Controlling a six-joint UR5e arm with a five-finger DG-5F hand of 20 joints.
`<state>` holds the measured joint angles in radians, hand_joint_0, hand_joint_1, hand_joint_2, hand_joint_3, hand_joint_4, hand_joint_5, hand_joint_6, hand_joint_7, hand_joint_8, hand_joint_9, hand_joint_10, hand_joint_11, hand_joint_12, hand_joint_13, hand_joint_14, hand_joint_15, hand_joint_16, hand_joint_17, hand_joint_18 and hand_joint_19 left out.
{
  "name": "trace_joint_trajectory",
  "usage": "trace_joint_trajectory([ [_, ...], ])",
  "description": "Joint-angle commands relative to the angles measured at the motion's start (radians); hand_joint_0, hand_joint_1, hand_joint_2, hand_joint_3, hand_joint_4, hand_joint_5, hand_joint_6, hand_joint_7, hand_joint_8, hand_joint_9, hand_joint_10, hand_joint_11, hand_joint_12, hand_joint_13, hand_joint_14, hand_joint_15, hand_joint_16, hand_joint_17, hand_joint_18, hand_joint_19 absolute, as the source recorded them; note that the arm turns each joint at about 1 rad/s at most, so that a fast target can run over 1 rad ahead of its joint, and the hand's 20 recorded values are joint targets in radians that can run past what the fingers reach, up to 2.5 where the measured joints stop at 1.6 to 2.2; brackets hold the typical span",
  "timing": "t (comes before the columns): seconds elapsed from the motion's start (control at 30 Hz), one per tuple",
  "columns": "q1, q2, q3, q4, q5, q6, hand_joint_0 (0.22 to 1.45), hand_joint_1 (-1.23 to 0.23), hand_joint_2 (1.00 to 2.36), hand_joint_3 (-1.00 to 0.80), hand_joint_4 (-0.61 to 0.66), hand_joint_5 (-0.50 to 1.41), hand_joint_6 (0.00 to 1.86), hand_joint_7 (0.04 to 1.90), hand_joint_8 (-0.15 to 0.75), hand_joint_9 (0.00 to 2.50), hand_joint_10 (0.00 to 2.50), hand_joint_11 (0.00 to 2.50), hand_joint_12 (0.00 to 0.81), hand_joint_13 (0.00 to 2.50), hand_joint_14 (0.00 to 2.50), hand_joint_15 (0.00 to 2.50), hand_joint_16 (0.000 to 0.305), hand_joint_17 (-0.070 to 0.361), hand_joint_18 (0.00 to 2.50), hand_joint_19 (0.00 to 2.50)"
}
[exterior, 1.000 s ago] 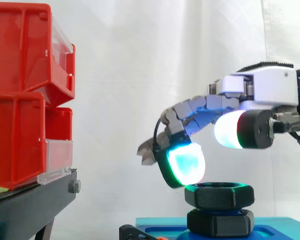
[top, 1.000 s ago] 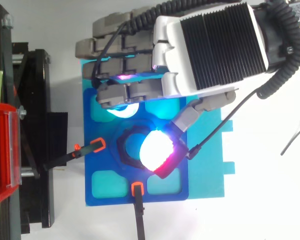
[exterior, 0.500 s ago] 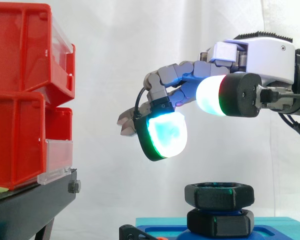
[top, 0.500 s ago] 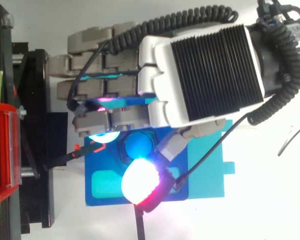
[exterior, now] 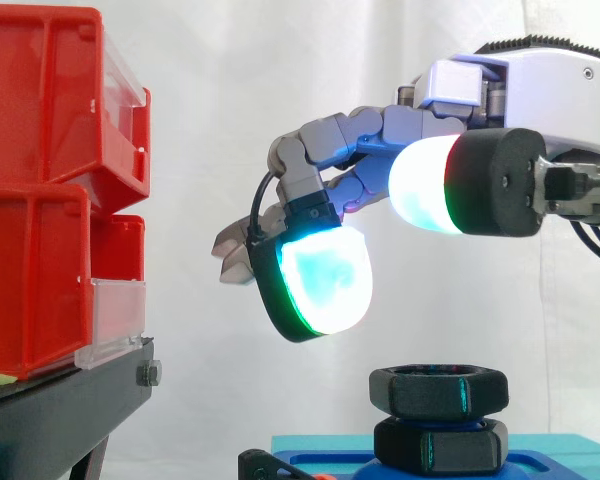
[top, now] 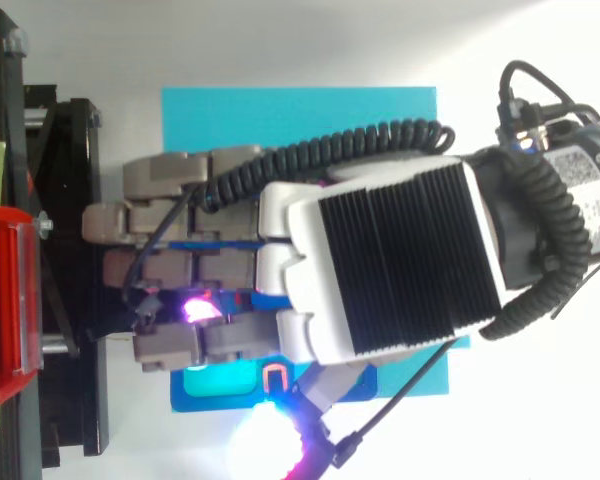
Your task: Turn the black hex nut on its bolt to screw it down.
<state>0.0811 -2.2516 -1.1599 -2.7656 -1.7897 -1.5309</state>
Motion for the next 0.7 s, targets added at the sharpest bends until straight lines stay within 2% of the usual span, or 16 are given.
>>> trace_joint_trajectory([
  [0.0, 0.011, 0.000, -0.017, 0.004, 0.010, 0.000, 0.49, -0.21, 1.00, -0.50, 0.15, -0.01, 0.50, 1.55, 0.248, 0.68, 0.00, 0.10, 0.316, 0.51, 0.00, 0.06, 0.049, 0.110, 0.40, 0.33],
  [0.07, 0.014, 0.000, -0.026, 0.015, 0.012, 0.000, 0.49, -0.21, 1.00, -0.50, 0.16, -0.01, 0.50, 1.55, 0.250, 0.68, 0.00, 0.10, 0.317, 0.51, 0.00, 0.06, 0.049, 0.110, 0.40, 0.32],
  [0.1, 0.017, 0.000, -0.041, 0.043, 0.016, -0.002, 0.49, -0.21, 1.00, -0.50, 0.15, -0.01, 0.50, 1.55, 0.250, 0.68, 0.00, 0.10, 0.317, 0.51, 0.00, 0.06, 0.049, 0.110, 0.40, 0.32],
  [0.2, 0.019, 0.000, -0.055, 0.078, 0.016, 0.000, 0.49, -0.21, 1.00, -0.50, 0.15, -0.01, 0.50, 1.55, 0.247, 0.68, 0.00, 0.10, 0.317, 0.51, 0.00, 0.06, 0.049, 0.110, 0.41, 0.32],
  [0.47, 0.009, -0.002, -0.061, 0.069, 0.019, 0.012, 0.49, -0.20, 1.00, -0.50, 0.16, -0.01, 0.50, 1.52, 0.249, 0.67, 0.00, 0.09, 0.318, 0.51, 0.00, 0.06, 0.049, 0.111, 0.41, 0.33],
  [0.5, 0.008, -0.025, -0.060, 0.069, 0.016, 0.020, 0.49, -0.20, 1.00, -0.50, 0.16, -0.01, 0.50, 1.52, 0.248, 0.67, 0.00, 0.09, 0.318, 0.51, 0.00, 0.06, 0.049, 0.111, 0.41, 0.33],
  [0.53, 0.008, -0.031, -0.060, 0.069, 0.016, 0.023, 0.49, -0.20, 1.00, -0.50, 0.16, -0.01, 0.50, 1.52, 0.248, 0.67, 0.00, 0.10, 0.318, 0.51, 0.00, 0.06, 0.049, 0.111, 0.41, 0.33],
  [0.67, 0.003, -0.034, -0.060, 0.080, 0.013, 0.044, 0.49, -0.20, 1.00, -0.50, 0.16, -0.01, 0.50, 1.52, 0.246, 0.67, 0.00, 0.10, 0.317, 0.51, 0.00, 0.06, 0.049, 0.111, 0.41, 0.33],
])
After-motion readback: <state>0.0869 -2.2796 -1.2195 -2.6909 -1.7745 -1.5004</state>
